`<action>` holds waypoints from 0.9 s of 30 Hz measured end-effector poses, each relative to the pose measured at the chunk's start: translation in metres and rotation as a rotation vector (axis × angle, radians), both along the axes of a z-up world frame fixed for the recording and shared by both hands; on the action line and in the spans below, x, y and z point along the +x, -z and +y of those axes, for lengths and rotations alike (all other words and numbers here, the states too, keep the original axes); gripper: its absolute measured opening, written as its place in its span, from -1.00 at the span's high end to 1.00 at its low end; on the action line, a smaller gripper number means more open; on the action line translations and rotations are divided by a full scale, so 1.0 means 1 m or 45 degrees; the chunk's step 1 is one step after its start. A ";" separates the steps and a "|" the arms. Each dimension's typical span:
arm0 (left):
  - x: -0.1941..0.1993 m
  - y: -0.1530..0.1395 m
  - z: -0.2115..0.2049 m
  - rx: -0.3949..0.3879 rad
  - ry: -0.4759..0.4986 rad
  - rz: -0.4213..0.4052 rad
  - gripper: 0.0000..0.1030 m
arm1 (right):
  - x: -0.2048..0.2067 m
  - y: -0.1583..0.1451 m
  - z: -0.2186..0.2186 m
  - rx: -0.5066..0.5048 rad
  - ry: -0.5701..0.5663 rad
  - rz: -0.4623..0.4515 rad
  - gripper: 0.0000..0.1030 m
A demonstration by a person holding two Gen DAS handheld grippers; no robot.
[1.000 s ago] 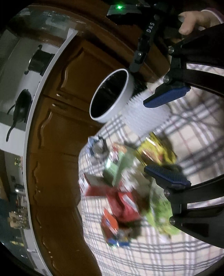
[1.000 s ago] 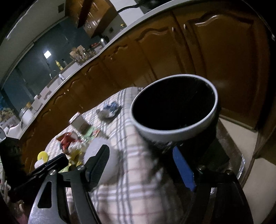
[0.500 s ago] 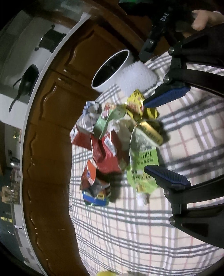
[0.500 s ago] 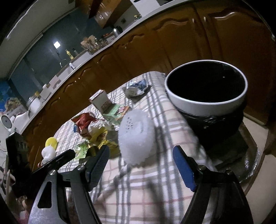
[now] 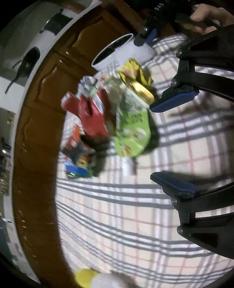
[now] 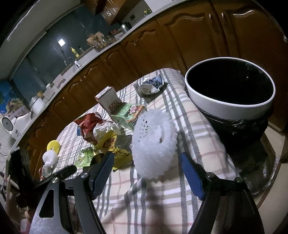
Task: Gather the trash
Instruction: 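Grasp the green pouch with the left gripper while the right grasps the white brush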
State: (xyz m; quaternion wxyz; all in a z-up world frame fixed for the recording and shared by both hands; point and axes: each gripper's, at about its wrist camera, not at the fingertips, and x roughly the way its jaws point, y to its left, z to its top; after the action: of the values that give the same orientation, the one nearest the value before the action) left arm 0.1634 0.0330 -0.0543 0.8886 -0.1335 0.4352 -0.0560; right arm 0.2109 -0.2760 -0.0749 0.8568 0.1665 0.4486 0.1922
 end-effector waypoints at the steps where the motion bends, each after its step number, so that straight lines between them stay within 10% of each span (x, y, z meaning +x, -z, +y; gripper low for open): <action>1: 0.002 0.003 0.001 -0.026 -0.007 0.020 -0.32 | 0.001 0.002 0.001 0.000 0.001 0.004 -0.49; 12: 0.039 0.007 0.003 -0.249 -0.006 0.003 -0.19 | 0.010 0.012 0.003 0.017 0.015 0.041 -0.25; 15: 0.046 0.012 0.001 -0.249 0.000 0.007 0.45 | 0.013 0.014 0.002 0.025 0.026 0.054 -0.02; 18: 0.046 0.013 0.001 -0.257 0.022 -0.012 0.52 | 0.015 0.014 0.000 0.024 0.031 0.055 0.49; 27: 0.000 -0.030 -0.001 -0.156 0.099 -0.189 0.64 | 0.003 -0.002 0.007 0.000 0.001 -0.031 0.58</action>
State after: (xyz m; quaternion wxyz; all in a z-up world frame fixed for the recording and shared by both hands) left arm 0.1636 0.0315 -0.0240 0.9058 -0.1662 0.3686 -0.1266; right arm 0.2141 -0.2693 -0.0733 0.8623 0.1642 0.4380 0.1939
